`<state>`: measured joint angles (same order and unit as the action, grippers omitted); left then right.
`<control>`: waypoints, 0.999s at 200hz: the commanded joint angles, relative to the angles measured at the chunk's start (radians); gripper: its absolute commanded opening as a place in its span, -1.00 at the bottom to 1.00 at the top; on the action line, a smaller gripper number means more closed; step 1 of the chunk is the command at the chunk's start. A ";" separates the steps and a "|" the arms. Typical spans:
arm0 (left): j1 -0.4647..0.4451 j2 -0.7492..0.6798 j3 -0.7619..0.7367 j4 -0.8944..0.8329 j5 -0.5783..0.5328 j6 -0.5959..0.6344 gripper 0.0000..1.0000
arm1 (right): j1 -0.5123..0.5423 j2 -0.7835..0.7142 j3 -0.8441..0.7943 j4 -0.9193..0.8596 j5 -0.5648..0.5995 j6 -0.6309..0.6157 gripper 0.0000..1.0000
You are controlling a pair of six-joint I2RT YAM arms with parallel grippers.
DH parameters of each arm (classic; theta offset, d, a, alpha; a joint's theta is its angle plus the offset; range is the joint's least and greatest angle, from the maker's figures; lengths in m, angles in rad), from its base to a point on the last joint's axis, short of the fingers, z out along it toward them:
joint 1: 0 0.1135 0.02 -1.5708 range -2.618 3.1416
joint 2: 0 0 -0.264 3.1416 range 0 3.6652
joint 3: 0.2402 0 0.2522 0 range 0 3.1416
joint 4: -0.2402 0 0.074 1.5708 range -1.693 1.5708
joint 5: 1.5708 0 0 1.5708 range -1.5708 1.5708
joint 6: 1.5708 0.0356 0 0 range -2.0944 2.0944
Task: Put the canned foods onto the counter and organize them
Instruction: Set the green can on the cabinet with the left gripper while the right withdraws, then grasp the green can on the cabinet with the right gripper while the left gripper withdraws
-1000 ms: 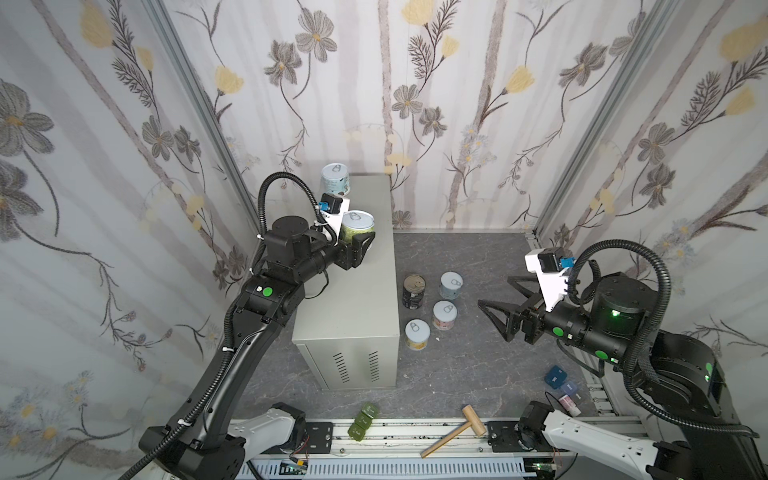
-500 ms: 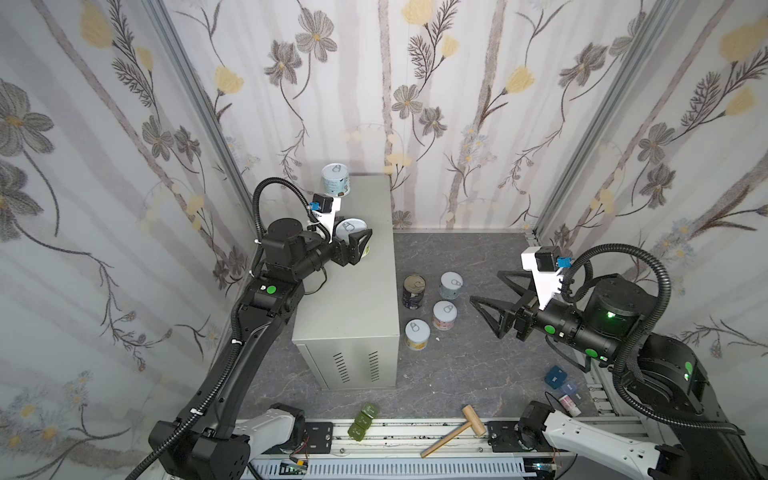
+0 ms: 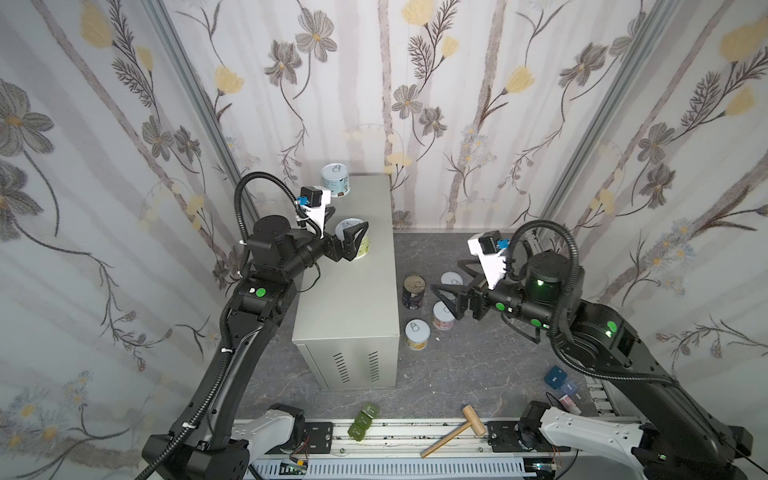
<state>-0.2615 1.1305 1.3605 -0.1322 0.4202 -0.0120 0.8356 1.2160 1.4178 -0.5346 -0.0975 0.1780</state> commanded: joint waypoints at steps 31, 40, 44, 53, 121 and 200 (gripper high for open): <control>0.090 -0.120 0.048 -0.212 -0.049 -0.107 1.00 | 0.008 0.250 0.138 0.214 -0.067 -0.140 0.99; 0.102 -0.149 0.047 -0.245 -0.058 -0.114 1.00 | 0.011 0.298 0.171 0.233 -0.061 -0.158 0.99; 0.105 -0.159 0.047 -0.259 -0.064 -0.118 1.00 | 0.012 0.321 0.195 0.235 -0.062 -0.165 0.99; 0.111 -0.181 0.044 -0.290 -0.079 -0.121 1.00 | 0.013 0.371 0.246 0.239 -0.061 -0.175 0.99; 0.125 -0.310 0.006 -0.424 -0.146 -0.066 1.00 | 0.067 0.690 0.548 0.216 -0.006 -0.197 0.99; 0.127 -0.360 -0.014 -0.441 -0.063 -0.027 1.00 | 0.077 0.845 0.699 0.182 0.099 -0.118 0.92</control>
<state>-0.1364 0.7750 1.3457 -0.5671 0.3096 -0.0677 0.9104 2.0357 2.0880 -0.3603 -0.0368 0.0376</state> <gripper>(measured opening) 0.997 0.973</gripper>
